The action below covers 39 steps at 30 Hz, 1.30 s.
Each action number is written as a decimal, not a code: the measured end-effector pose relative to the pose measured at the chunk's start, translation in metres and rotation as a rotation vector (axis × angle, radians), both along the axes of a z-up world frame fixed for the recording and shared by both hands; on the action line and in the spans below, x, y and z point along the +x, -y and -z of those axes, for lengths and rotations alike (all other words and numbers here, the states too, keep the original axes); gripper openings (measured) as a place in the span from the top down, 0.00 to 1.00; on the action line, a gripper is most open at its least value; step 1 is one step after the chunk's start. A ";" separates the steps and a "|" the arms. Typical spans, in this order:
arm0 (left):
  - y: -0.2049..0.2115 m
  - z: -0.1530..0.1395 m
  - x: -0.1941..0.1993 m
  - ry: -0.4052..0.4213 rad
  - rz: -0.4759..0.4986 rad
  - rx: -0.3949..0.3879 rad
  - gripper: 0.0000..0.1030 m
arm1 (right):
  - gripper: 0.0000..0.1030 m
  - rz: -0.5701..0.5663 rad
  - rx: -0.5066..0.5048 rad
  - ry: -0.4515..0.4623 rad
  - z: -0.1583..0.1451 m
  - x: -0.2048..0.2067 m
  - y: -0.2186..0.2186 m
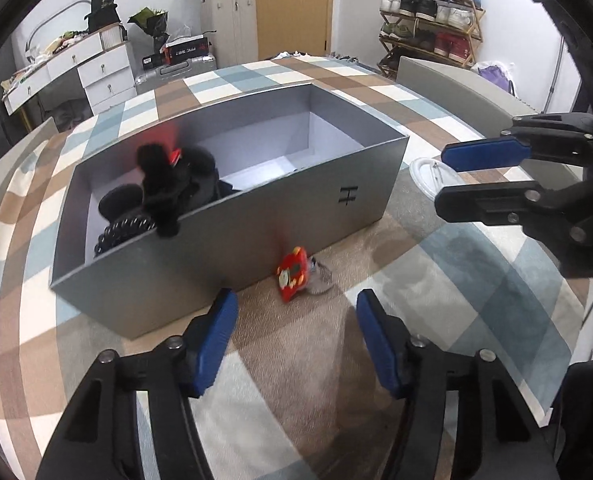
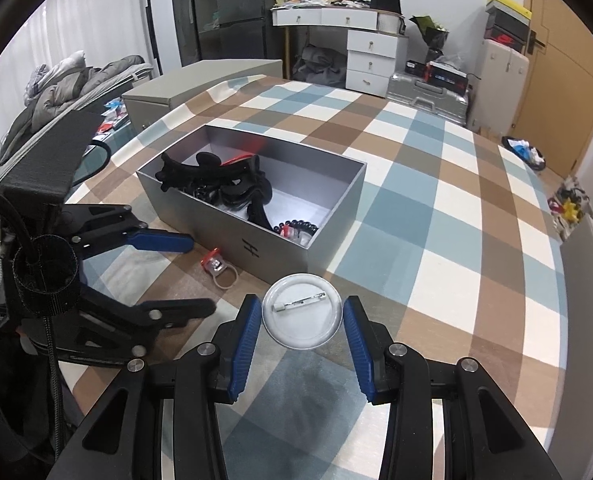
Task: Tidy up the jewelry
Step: 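Grasp the small red ring item with the left gripper while the right gripper holds the lid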
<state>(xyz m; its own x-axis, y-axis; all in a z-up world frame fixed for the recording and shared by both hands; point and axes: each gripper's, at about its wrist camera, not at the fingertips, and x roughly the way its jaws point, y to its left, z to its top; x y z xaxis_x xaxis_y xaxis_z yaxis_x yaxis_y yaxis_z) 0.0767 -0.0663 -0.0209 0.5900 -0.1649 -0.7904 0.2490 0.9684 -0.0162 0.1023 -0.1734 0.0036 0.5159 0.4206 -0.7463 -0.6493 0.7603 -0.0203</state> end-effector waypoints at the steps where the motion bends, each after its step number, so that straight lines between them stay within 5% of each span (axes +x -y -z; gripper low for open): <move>1: 0.001 0.000 0.001 -0.003 -0.001 -0.001 0.51 | 0.60 0.002 0.000 0.002 -0.001 0.000 0.001; 6: 0.002 0.000 0.002 0.008 -0.006 -0.007 0.76 | 0.60 0.008 0.002 0.005 -0.002 0.000 0.004; 11: 0.000 -0.004 -0.001 0.028 -0.007 -0.014 0.80 | 0.60 0.003 0.000 0.006 -0.002 0.000 0.003; 12: 0.001 -0.004 -0.003 0.029 -0.003 -0.014 0.97 | 0.60 0.003 0.001 0.005 -0.002 0.000 0.003; 34: 0.001 -0.009 -0.004 0.019 0.009 -0.040 0.99 | 0.60 -0.005 0.009 0.008 -0.002 0.000 0.004; 37: 0.003 -0.007 -0.001 0.005 0.002 -0.040 0.94 | 0.60 -0.001 0.011 0.010 -0.003 0.000 0.006; 39: 0.008 -0.005 0.001 -0.003 0.008 -0.026 0.78 | 0.60 0.004 0.014 0.011 -0.005 0.000 0.008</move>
<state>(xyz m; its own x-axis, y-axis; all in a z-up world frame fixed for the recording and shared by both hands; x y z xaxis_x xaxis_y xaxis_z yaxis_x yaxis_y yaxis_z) 0.0776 -0.0738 -0.0159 0.5866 -0.1900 -0.7873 0.2564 0.9657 -0.0420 0.1024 -0.1811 0.0081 0.5259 0.4290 -0.7344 -0.6461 0.7631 -0.0169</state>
